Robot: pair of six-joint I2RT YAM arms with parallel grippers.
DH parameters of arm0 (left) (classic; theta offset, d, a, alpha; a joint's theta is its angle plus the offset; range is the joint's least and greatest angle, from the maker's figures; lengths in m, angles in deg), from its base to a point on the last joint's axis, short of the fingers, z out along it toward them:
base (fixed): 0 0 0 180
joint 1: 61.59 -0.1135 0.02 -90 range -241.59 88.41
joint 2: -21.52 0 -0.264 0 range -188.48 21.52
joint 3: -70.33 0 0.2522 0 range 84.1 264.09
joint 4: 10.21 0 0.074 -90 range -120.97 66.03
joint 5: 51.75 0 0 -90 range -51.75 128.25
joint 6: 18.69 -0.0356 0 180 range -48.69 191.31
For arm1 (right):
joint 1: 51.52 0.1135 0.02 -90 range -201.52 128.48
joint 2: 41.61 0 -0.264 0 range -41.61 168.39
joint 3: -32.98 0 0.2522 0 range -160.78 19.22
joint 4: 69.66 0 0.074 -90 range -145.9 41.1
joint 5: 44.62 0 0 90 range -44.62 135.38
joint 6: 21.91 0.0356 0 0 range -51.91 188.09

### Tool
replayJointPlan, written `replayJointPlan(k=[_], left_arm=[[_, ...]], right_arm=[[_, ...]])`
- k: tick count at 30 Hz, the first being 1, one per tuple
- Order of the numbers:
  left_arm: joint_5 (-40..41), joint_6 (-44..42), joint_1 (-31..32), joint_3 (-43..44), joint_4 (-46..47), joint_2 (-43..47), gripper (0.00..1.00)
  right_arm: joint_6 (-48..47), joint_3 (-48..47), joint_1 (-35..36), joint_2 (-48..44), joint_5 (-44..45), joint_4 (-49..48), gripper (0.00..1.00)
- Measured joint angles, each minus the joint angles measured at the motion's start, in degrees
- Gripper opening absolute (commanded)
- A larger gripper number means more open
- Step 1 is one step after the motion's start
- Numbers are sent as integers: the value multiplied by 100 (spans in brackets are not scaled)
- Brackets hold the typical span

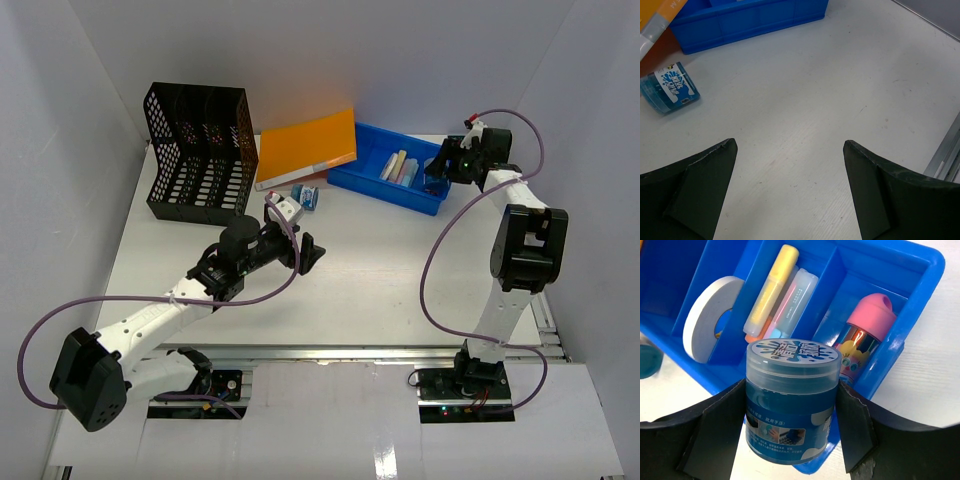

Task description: Organize the desk

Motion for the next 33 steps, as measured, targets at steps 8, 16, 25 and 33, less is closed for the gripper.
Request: replayJointPlan(k=[8,16,25,33], left_arm=[[43,-23,-11,0,-2,-16,98],[54,-23,-11,0,-2,-16,98],[54,-23,-11,0,-3,-7,98],[54,-23,-11,0,-2,26,98]], right_arm=[[-159,20,34,0,739,86,8],[-384,290,17,-178,1212,141,8],[-535,444,-159,-638,1400,268,8],[-495,453,-289,-1092,936,240,8]])
